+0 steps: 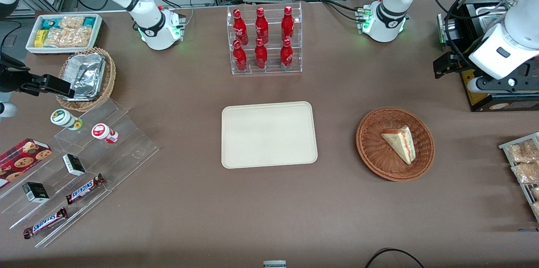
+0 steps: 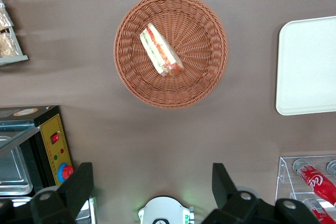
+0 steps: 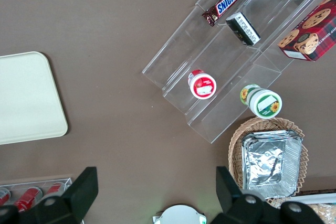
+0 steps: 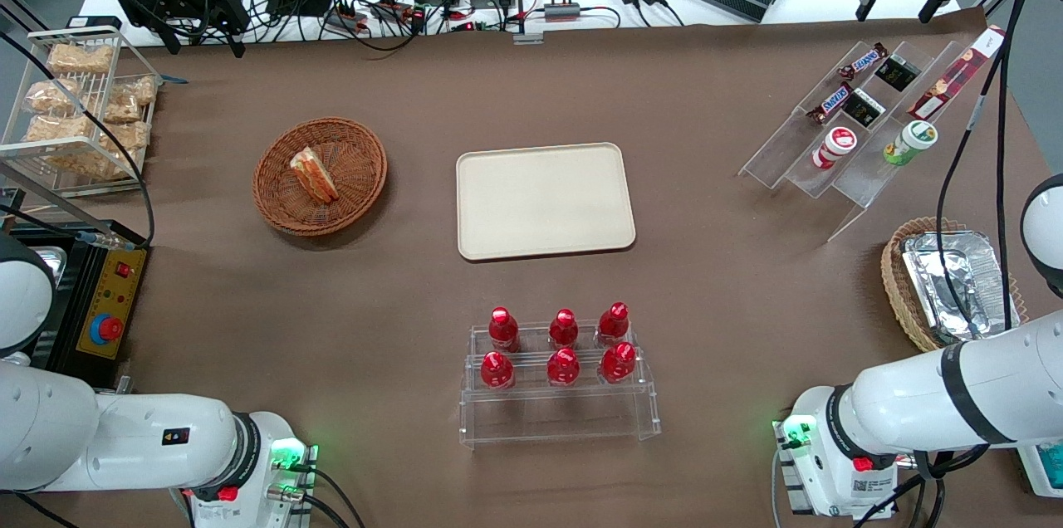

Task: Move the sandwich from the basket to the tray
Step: 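Move the left gripper over the wrapped sandwich in the wicker basket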

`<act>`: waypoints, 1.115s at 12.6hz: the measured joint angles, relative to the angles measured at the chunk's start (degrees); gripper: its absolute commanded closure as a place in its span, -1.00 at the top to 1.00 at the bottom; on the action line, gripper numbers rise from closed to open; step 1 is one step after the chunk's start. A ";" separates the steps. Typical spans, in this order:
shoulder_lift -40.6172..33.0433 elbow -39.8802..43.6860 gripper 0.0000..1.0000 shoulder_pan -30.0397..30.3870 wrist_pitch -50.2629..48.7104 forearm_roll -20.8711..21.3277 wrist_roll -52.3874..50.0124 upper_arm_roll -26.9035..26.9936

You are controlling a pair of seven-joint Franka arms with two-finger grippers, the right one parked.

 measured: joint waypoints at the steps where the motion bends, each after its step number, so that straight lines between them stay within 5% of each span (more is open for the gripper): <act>1: 0.00 0.13 1.00 0.00 0.00 0.00 0.00 0.00; 6: 0.70 -2.39 1.00 0.00 2.44 0.00 0.02 0.00; 14: 8.35 -13.85 1.00 1.04 21.04 0.04 0.03 1.24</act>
